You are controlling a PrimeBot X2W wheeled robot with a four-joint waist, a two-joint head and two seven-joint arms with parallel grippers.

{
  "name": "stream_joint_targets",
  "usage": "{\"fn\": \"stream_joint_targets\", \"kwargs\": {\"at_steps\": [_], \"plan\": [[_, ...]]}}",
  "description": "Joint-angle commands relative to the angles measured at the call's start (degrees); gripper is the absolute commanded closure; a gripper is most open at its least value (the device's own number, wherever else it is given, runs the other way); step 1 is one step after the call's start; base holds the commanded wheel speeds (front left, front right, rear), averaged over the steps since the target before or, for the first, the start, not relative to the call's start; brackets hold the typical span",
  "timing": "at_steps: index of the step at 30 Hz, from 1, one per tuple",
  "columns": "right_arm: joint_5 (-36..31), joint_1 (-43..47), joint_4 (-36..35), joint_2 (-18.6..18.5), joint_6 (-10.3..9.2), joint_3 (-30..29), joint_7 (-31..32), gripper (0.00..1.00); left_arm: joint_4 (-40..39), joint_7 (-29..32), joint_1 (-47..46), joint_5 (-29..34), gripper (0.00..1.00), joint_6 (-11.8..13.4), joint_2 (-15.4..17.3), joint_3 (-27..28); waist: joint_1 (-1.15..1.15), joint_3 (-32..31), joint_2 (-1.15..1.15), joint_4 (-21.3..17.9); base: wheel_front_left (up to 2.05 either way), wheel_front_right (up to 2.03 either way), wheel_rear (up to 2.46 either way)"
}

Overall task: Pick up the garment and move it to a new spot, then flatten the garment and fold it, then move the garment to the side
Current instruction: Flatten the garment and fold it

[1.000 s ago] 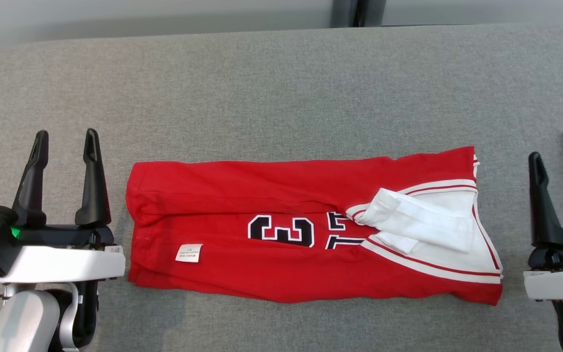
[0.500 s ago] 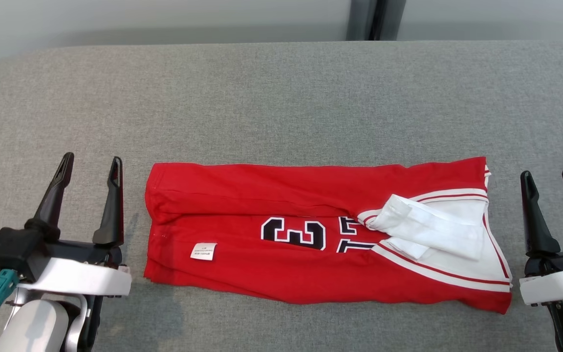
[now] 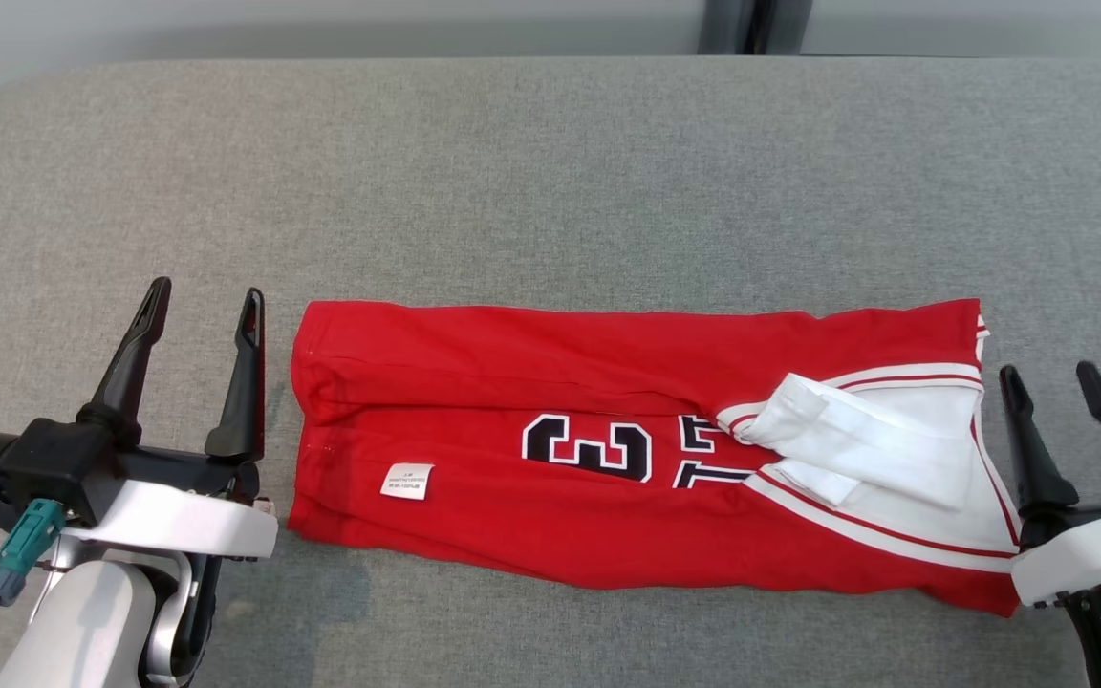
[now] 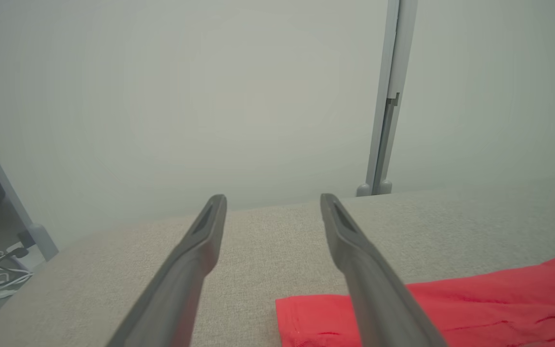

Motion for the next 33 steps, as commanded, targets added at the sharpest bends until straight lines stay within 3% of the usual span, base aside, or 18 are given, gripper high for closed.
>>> {"fn": "stream_joint_targets", "kwargs": {"at_steps": [1,15,16,17,18,25,33], "plan": [[0.5,-0.4,1.4,-0.3,0.01,0.3,0.4,0.00,0.4,-0.2,-1.1,0.5,0.00,-0.3,-0.3,0.3,0.00,0.6,0.00,0.3,0.00,0.00,0.00],[5.4,-2.6,13.5,-0.1,0.01,8.3,3.3,0.00,1.6,-0.2,-2.2,2.4,0.00,-2.0,-2.6,0.8,0.00,2.5,0.00,0.6,0.00,0.00,0.00],[5.8,-2.6,14.1,-0.2,0.01,9.0,3.5,0.20,1.7,-0.2,-2.4,2.6,0.00,-2.1,-2.8,0.8,0.00,2.5,0.00,0.6,0.00,0.00,0.00],[6.5,-2.8,14.6,-0.3,0.02,9.7,3.6,0.55,1.8,-0.2,-2.4,2.4,0.00,-2.3,-3.0,0.8,0.00,2.5,0.00,0.6,0.00,0.00,0.00],[7.2,-2.9,14.8,-0.4,0.01,10.2,3.4,1.00,1.8,-0.2,-2.5,2.8,0.00,-2.5,-2.9,1.0,0.00,2.6,0.00,0.5,0.00,0.00,0.00],[9.4,-3.2,13.7,-3.0,-0.06,8.8,-1.1,1.00,2.2,-0.2,-1.8,3.3,0.00,-3.0,-3.6,1.8,0.00,2.2,0.00,-0.4,0.00,0.00,0.00],[9.1,-0.8,11.5,-6.8,-0.02,1.1,-3.5,1.00,2.4,-0.2,-1.0,3.9,0.00,-3.5,-3.9,2.5,0.00,1.2,0.00,-2.2,0.00,0.00,0.00]]}}
